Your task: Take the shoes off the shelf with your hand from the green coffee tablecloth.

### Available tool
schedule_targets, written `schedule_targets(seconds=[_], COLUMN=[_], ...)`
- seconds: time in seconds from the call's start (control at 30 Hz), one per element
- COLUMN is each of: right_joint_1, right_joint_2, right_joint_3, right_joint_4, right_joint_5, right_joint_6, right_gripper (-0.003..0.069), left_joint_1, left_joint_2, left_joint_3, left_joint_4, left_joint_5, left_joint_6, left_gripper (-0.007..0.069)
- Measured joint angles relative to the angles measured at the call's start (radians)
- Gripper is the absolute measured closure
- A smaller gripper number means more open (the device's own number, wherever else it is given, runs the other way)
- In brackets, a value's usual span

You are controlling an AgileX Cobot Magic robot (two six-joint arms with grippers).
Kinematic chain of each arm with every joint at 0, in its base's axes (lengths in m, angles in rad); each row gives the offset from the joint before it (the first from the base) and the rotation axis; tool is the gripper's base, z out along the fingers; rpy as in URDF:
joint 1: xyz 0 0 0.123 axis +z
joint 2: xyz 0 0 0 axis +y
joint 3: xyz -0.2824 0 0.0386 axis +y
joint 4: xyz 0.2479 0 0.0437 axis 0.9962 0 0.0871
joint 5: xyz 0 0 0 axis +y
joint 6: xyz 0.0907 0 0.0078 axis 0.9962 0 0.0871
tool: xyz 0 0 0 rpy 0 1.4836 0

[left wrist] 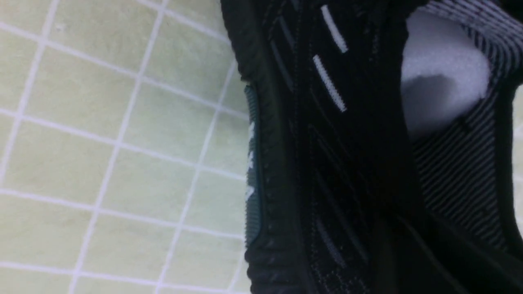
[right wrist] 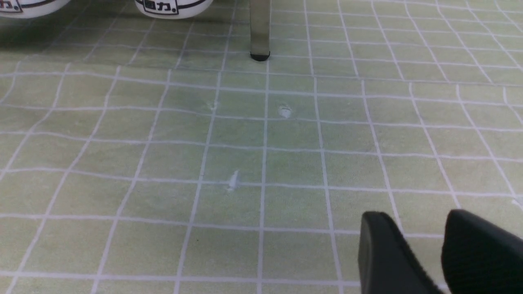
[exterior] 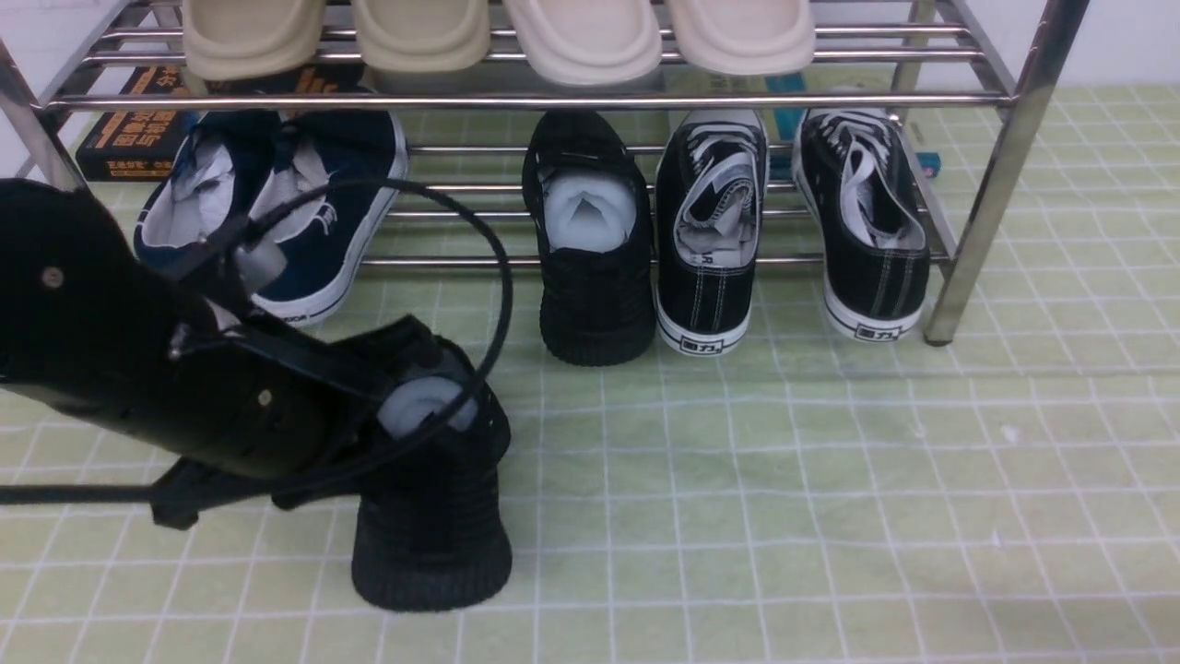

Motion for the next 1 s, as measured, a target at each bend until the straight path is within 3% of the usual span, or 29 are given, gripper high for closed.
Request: schedule_targets(seconds=[0.17, 0.33, 0.5, 0.67, 0.83, 1.0], right_joint_1=[0.0, 0.0, 0.0, 0.0, 0.0, 0.0], right_joint_2=[0.0, 0.0, 0.0, 0.0, 0.0, 0.0], right_joint_3=[0.0, 0.0, 0.0, 0.0, 0.0, 0.0], right_joint_4=[0.0, 0.0, 0.0, 0.0, 0.0, 0.0], right_joint_5=[0.0, 0.0, 0.0, 0.0, 0.0, 0.0], right_joint_6=[0.0, 0.0, 0.0, 0.0, 0.0, 0.0], right_gripper=[0.0419, 0.0419, 0.0419, 0.0419, 0.0419, 0.0419], left_joint_1=[-0.003, -0.003, -0.003, -0.003, -0.003, -0.003], left_joint_2=[0.0, 0.0, -0.029, -0.088, -0.166, -0.19], left_joint_3=[0.0, -0.001, -0.002, -0.002, -0.002, -0.002], left_joint_4=[0.062, 0.07, 0.072, 0.12, 0.258, 0.289], left_joint_5=[0.072, 0.112, 0.129, 0.147, 0.176, 0.175], left_joint_6=[0.0, 0.043, 0.159, 0.224, 0.23, 0.217], left_gripper=[0.0455, 0.0313, 0.0286, 0.035, 0.0559, 0.0624])
